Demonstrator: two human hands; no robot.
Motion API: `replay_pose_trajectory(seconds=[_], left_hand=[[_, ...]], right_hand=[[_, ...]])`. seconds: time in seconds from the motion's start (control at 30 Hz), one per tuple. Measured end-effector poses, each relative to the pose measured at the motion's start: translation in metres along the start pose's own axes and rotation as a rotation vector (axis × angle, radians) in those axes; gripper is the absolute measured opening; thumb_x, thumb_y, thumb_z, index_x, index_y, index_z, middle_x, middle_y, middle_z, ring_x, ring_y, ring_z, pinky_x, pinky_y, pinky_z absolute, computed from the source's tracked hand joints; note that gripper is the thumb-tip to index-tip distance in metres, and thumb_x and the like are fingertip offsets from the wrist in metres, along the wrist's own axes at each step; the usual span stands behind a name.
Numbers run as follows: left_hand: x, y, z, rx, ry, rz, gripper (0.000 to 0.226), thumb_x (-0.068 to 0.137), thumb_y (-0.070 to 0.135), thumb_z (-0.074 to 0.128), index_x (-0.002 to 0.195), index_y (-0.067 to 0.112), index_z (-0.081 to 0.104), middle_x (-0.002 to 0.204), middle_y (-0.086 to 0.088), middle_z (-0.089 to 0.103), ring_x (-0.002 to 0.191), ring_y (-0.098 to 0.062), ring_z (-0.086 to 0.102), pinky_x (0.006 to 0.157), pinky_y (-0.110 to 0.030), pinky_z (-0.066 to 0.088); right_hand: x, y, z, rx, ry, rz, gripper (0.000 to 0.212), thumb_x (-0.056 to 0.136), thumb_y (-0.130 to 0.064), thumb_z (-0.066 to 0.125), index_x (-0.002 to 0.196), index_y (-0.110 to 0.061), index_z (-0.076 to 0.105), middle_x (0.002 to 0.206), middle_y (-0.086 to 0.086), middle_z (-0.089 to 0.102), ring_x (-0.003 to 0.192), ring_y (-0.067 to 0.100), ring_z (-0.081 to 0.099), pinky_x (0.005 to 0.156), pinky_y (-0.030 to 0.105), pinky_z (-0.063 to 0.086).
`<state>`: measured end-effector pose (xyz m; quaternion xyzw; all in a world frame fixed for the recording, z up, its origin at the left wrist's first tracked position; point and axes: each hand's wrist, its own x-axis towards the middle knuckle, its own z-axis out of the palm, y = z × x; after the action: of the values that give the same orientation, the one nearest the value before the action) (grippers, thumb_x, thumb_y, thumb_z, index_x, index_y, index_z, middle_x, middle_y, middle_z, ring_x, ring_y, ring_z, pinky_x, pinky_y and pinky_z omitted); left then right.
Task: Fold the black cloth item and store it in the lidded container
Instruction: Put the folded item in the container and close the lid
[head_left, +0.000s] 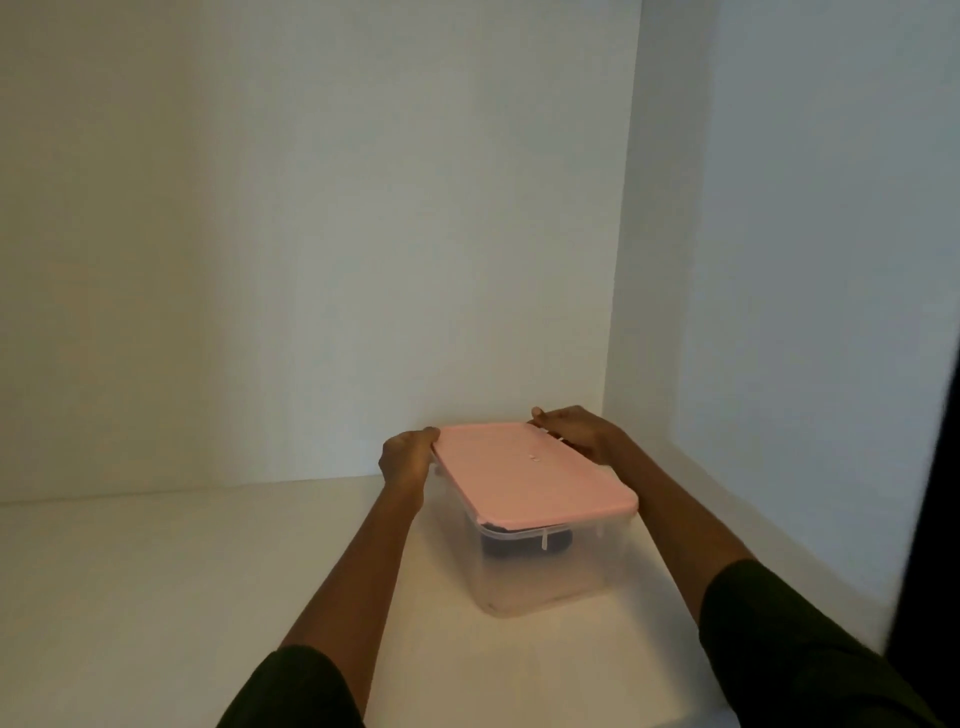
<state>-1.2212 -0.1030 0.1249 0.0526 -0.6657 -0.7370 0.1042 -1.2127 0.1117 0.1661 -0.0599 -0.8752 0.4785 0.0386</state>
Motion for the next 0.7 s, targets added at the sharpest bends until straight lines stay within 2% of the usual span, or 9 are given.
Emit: replay_pose_trajectory(seconds=[0.07, 0.1, 0.13, 0.17, 0.3, 0.4, 0.47, 0.57, 0.7], left_hand=[[0.001, 0.002, 0.002, 0.002, 0.004, -0.013, 0.013, 0.087, 0.017, 0.059, 0.089, 0.004, 0.057, 0.095, -0.012, 0.06, 0.09, -0.025, 0.058, 0.078, -0.031, 0.042], [0.001, 0.003, 0.003, -0.003, -0.003, -0.031, 0.014, 0.087, 0.017, 0.059, 0.091, 0.004, 0.057, 0.096, -0.013, 0.06, 0.089, -0.025, 0.058, 0.079, -0.032, 0.043], [0.002, 0.004, 0.002, -0.009, -0.014, -0.048, 0.017, 0.087, 0.018, 0.059, 0.094, 0.002, 0.058, 0.097, -0.013, 0.06, 0.089, -0.025, 0.057, 0.08, -0.034, 0.045], [0.003, 0.005, 0.003, -0.011, -0.021, -0.06, 0.022, 0.086, 0.019, 0.06, 0.099, 0.0, 0.06, 0.097, -0.014, 0.06, 0.089, -0.024, 0.057, 0.083, -0.035, 0.047], [0.007, 0.003, 0.006, -0.03, 0.007, -0.079, 0.041, 0.083, 0.024, 0.067, 0.111, -0.005, 0.061, 0.097, -0.014, 0.06, 0.087, -0.025, 0.058, 0.085, -0.036, 0.051], [0.007, 0.003, 0.006, -0.035, 0.014, -0.086, 0.041, 0.082, 0.022, 0.067, 0.111, -0.006, 0.061, 0.102, -0.018, 0.063, 0.087, -0.026, 0.058, 0.077, -0.034, 0.049], [0.006, 0.003, 0.006, -0.038, 0.011, -0.099, 0.039, 0.082, 0.02, 0.067, 0.111, -0.005, 0.06, 0.102, -0.018, 0.062, 0.087, -0.026, 0.058, 0.08, -0.035, 0.05], [0.004, 0.004, 0.006, -0.056, 0.001, -0.126, 0.026, 0.083, 0.017, 0.065, 0.101, 0.0, 0.058, 0.1, -0.016, 0.06, 0.086, -0.026, 0.058, 0.081, -0.035, 0.05], [0.003, 0.006, 0.007, -0.019, 0.044, -0.107, 0.019, 0.084, 0.017, 0.063, 0.09, 0.002, 0.054, 0.09, -0.013, 0.06, 0.073, -0.022, 0.059, 0.067, -0.031, 0.047]], right_hand=[[0.008, 0.002, 0.004, -0.004, 0.093, -0.025, 0.048, 0.09, -0.05, 0.051, 0.101, -0.007, 0.07, 0.092, 0.007, 0.061, 0.085, 0.022, 0.056, 0.072, 0.03, 0.043], [0.012, 0.003, 0.005, -0.003, 0.125, -0.028, 0.044, 0.088, -0.05, 0.055, 0.083, -0.008, 0.069, 0.081, 0.005, 0.059, 0.076, 0.02, 0.055, 0.066, 0.028, 0.043], [0.016, 0.004, 0.007, -0.004, 0.145, -0.031, 0.042, 0.086, -0.048, 0.06, 0.068, -0.011, 0.062, 0.072, 0.004, 0.055, 0.067, 0.017, 0.053, 0.059, 0.024, 0.041], [0.019, 0.005, 0.008, -0.008, 0.157, -0.033, 0.043, 0.084, -0.046, 0.064, 0.061, -0.011, 0.055, 0.067, 0.005, 0.054, 0.06, 0.014, 0.05, 0.053, 0.023, 0.038], [0.026, 0.009, 0.008, 0.004, 0.132, -0.006, 0.039, 0.08, -0.041, 0.07, 0.075, -0.004, 0.058, 0.074, 0.012, 0.06, 0.053, 0.016, 0.052, 0.049, 0.023, 0.037], [0.028, 0.006, 0.008, -0.078, 0.139, 0.003, 0.046, 0.081, -0.043, 0.069, 0.062, -0.006, 0.05, 0.062, 0.008, 0.054, 0.05, 0.016, 0.048, 0.049, 0.025, 0.033], [0.03, 0.005, 0.01, -0.146, 0.166, -0.001, 0.048, 0.082, -0.045, 0.067, 0.06, -0.006, 0.047, 0.06, 0.007, 0.052, 0.051, 0.016, 0.047, 0.049, 0.026, 0.031], [0.032, 0.005, 0.013, -0.17, 0.178, 0.003, 0.048, 0.082, -0.047, 0.065, 0.069, -0.003, 0.051, 0.067, 0.009, 0.055, 0.057, 0.019, 0.05, 0.049, 0.026, 0.032], [0.03, 0.004, 0.015, -0.159, 0.185, -0.023, 0.052, 0.084, -0.043, 0.064, 0.054, -0.009, 0.039, 0.056, 0.006, 0.045, 0.049, 0.016, 0.041, 0.049, 0.026, 0.028]])
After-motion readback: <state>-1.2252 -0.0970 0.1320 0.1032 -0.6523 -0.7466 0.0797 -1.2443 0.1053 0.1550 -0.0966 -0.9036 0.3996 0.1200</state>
